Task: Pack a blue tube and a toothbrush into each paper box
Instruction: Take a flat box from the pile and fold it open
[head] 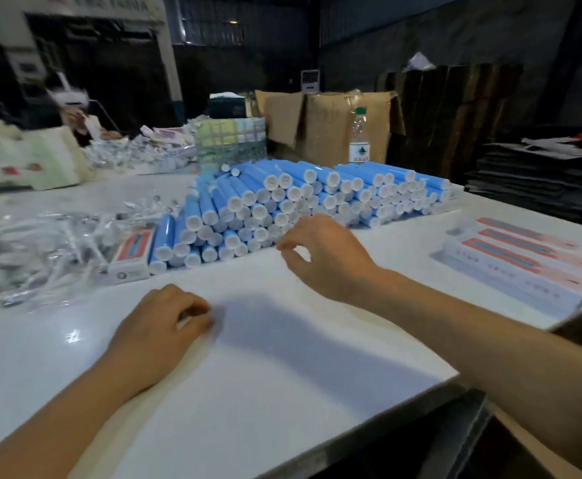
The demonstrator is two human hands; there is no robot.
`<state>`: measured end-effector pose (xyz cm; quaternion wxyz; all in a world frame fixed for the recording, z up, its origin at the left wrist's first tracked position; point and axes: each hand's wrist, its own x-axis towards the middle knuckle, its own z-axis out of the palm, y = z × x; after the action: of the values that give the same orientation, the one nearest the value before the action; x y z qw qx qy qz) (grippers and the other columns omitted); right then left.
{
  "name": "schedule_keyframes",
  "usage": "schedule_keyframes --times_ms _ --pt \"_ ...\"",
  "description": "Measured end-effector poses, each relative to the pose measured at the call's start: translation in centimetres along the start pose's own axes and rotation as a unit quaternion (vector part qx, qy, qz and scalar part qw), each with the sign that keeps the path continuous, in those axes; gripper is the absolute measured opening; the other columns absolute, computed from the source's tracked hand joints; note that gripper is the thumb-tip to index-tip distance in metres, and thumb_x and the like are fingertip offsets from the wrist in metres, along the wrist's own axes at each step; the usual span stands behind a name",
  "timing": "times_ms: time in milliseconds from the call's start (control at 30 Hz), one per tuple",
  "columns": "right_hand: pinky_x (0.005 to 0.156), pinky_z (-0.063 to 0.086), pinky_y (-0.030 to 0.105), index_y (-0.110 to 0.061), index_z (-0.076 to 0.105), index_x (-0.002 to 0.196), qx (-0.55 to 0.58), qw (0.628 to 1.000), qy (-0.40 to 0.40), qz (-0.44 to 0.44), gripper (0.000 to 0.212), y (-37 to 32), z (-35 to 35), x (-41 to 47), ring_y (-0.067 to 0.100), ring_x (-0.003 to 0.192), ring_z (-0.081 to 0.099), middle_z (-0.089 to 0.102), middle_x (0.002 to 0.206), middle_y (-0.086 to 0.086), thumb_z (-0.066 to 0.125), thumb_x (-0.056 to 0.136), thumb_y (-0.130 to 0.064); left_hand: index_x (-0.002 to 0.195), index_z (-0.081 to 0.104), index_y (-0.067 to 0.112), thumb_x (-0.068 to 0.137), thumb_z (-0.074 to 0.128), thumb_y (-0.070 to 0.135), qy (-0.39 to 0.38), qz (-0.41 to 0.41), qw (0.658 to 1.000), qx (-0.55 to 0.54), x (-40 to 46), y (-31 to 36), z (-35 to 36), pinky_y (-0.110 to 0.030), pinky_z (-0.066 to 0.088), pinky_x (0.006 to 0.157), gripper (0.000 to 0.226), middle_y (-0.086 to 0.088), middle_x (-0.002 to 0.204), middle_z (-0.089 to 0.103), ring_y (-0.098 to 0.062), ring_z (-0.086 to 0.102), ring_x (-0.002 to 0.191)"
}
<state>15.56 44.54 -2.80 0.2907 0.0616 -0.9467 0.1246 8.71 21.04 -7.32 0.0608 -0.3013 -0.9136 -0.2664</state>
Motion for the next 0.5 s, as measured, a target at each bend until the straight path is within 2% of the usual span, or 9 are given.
schedule_keyframes --times_ms 167,367,500 --pt "0.074 0.047 0.039 -0.008 0.067 0.092 0.030 0.991 -0.128 -0.008 0.024 -5.9 7.3 3.4 0.028 0.087 0.056 0.064 0.096 0.010 0.045 0.093 -0.019 0.100 0.065 0.030 0.090 0.058 0.030 -0.003 -0.013 1.000 0.021 0.3 -0.4 0.3 -0.028 0.040 0.081 0.012 0.011 0.093 0.050 -0.011 0.045 0.095" --pt "0.071 0.040 0.034 -0.011 0.068 0.087 0.051 0.988 -0.143 -0.006 0.020 -5.9 10.1 3.7 0.023 0.085 0.052 0.053 0.087 0.006 0.050 0.093 -0.015 0.098 0.062 0.022 0.090 0.054 0.033 -0.007 -0.008 1.000 0.025 0.3 -0.2 0.2 -0.035 0.042 0.082 0.016 0.005 0.091 0.046 -0.016 0.044 0.096" --pt "0.061 0.035 0.030 -0.030 0.052 0.063 0.061 0.990 -0.128 -0.013 0.030 -5.5 10.4 3.7 0.016 0.071 0.049 0.049 0.074 -0.003 0.057 0.089 -0.016 0.103 0.063 0.021 0.093 0.051 0.032 -0.034 -0.008 0.999 0.035 0.0 0.2 -0.4 -0.037 0.042 0.080 0.018 0.000 0.095 0.048 -0.020 0.045 0.099"
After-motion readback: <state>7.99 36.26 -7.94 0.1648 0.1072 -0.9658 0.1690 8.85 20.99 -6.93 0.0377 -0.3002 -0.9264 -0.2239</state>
